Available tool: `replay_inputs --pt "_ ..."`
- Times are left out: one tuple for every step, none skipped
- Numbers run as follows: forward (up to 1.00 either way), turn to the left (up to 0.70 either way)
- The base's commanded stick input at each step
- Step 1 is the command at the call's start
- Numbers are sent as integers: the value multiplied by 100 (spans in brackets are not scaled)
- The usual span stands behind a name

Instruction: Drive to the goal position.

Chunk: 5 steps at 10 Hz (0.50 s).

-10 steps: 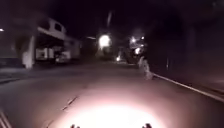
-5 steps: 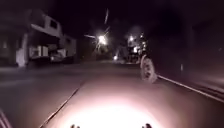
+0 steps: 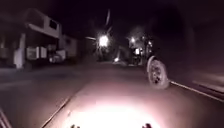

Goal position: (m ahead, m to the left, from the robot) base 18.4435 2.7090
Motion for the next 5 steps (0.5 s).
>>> replay_inputs --pt "85 0" --pt "85 0" --pt "85 0" --pt "85 0" --pt "85 0"
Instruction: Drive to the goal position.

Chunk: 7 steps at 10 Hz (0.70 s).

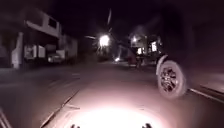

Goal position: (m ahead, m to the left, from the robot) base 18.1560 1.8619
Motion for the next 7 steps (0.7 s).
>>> replay_inputs --pt "85 -18" --pt "85 -34" --pt "85 -18" --pt "85 0" --pt "85 0" --pt "85 0" --pt "85 0"
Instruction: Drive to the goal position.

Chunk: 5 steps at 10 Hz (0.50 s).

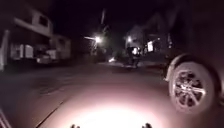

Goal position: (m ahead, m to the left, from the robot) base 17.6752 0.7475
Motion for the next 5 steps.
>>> replay_inputs --pt "85 0" --pt "85 0" --pt "85 0" --pt "85 0" --pt "85 0"
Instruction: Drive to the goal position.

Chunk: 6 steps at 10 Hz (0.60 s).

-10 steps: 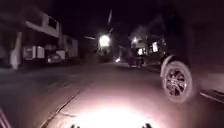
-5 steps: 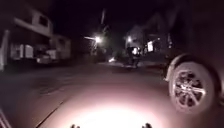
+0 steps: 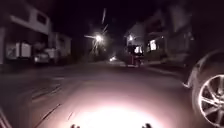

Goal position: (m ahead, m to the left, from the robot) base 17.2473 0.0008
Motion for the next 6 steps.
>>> replay_inputs --pt "85 0" --pt "85 0" --pt "85 0" --pt "85 0" --pt "85 0" --pt "85 0"
